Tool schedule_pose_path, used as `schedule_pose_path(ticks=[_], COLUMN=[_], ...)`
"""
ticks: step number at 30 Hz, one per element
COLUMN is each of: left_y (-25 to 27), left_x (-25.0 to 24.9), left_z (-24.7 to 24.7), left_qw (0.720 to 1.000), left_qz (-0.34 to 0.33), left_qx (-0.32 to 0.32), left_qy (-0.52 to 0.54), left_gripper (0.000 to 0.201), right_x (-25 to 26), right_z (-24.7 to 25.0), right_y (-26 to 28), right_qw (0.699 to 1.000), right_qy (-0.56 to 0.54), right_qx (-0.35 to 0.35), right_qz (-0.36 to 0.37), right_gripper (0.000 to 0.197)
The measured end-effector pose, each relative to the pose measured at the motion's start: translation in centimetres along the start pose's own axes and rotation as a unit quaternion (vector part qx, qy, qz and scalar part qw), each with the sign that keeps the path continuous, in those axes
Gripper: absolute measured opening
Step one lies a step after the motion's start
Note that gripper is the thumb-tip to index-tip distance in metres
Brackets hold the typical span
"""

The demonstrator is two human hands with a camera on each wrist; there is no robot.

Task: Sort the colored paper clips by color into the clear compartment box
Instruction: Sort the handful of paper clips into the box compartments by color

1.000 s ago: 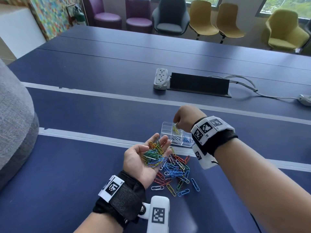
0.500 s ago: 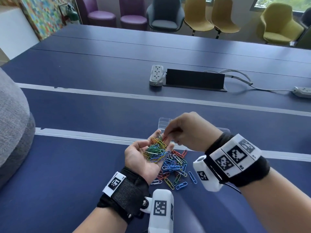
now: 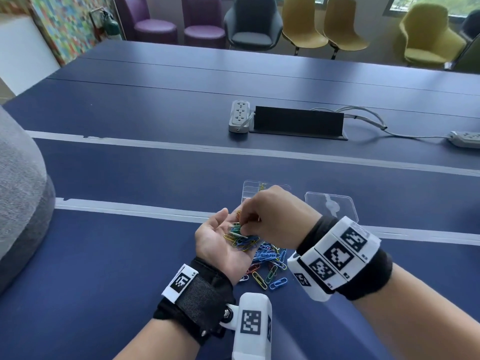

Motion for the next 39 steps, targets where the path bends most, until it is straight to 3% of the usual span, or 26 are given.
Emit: schedule_pose_path(ticks=[9, 16, 21, 27, 36, 39], left_y=[-0.2, 0.1, 0.3, 0.1, -0.5, -0.4], left_x=[-0.2, 0.4, 0.4, 0.0, -0.2, -0.1], left_z=[0.8, 0.5, 0.7, 0.2, 0.5, 0.3], left_qw=[1.0, 0.999, 0.999, 0.999, 1.0, 1.0], left_qz=[0.006, 0.027, 0.037, 0.028, 0.014, 0.015], left_qx=[-0.026, -0.021, -0.023, -0.011, -0.006, -0.006], left_qy=[0.002, -0.021, -0.025, 0.018, 0.004, 0.011], left_gripper=[0.041, 0.048, 0.053, 0.036, 0.048, 0.049], right_x=[0.5, 0.4, 0.5, 0.5, 0.1, -0.2], right_z=[2.1, -0.2, -0.2, 2.5, 1.0, 0.6], right_y=[-0.4, -1.2, -1.8, -1.6, -0.1, -0.1], right_qw=[0.999, 0.999, 1.0, 0.996, 0.999, 0.999], right_qy=[-0.032, 0.018, -0.003, -0.066, 0.032, 0.021], right_qx=[-0.04, 0.019, 0.001, -0.055, 0.03, 0.024], right_qz=[0.001, -0.023, -0.017, 0.007, -0.015, -0.03], right_gripper=[0.014, 0.024, 0.015, 0.011, 0.023, 0.019])
Point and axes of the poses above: each hand's wrist, its own y-axis away from the middle knuckle, its own z-axis out of the back of the hand, x = y × z, the point moved 10 cm from there along -y, towards the middle knuckle, and after that the axes turned 11 degrees about -y, right-handed, at the moved point
